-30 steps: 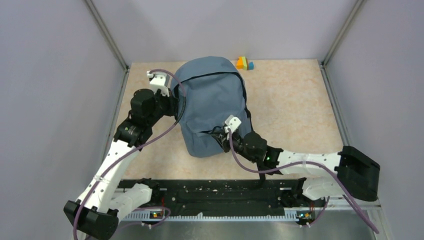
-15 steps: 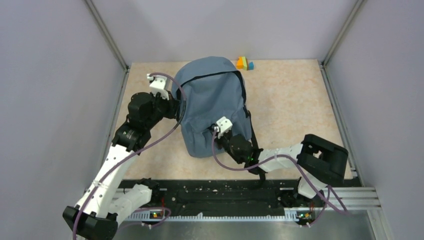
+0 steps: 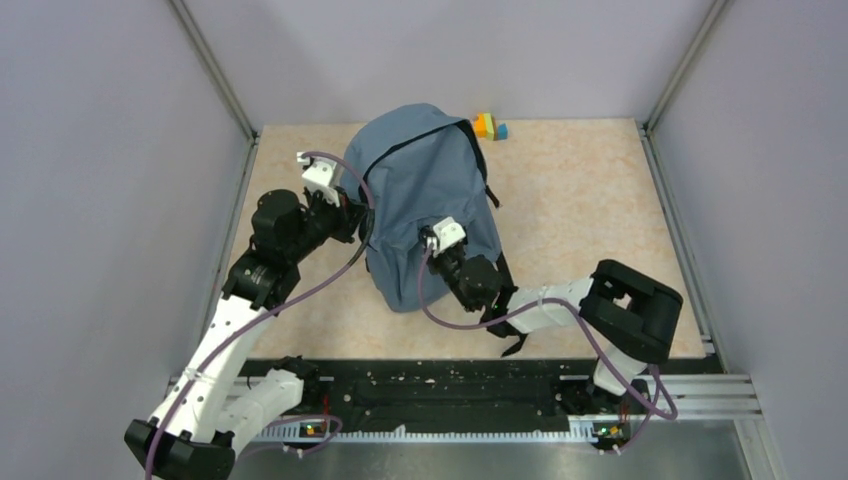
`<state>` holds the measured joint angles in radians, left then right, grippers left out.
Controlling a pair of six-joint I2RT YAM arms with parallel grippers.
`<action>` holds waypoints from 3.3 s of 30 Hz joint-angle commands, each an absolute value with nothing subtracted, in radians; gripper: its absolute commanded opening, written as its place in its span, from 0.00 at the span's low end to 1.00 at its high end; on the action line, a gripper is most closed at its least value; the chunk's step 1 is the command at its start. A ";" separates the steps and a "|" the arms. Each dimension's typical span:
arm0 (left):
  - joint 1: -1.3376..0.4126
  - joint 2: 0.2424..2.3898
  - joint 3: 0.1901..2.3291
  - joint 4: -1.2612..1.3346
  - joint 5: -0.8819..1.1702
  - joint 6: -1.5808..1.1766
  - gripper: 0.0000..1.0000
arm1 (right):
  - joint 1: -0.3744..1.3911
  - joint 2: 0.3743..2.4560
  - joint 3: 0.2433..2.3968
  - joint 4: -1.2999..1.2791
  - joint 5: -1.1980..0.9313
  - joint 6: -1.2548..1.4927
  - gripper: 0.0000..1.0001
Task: Pack the student bag
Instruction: Adjust the student bag at the center of the board.
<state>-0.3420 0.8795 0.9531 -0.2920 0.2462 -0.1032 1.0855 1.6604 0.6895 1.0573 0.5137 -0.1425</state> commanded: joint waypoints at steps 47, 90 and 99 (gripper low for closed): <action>-0.352 0.865 0.950 -0.308 0.212 -0.115 0.00 | 0.648 1.331 0.678 0.581 -0.249 -0.056 0.03; -0.829 0.737 0.950 -0.415 -0.073 0.293 0.72 | 0.953 1.197 0.528 0.609 0.075 0.073 0.00; -0.954 0.946 0.927 -0.396 -0.100 0.321 0.77 | 0.954 1.171 0.509 0.620 0.075 0.085 0.00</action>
<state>-0.9436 0.9070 0.9253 -0.4160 -0.0742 0.2909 0.9463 1.2011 0.5156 0.5777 0.0666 0.0677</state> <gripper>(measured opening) 0.757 0.006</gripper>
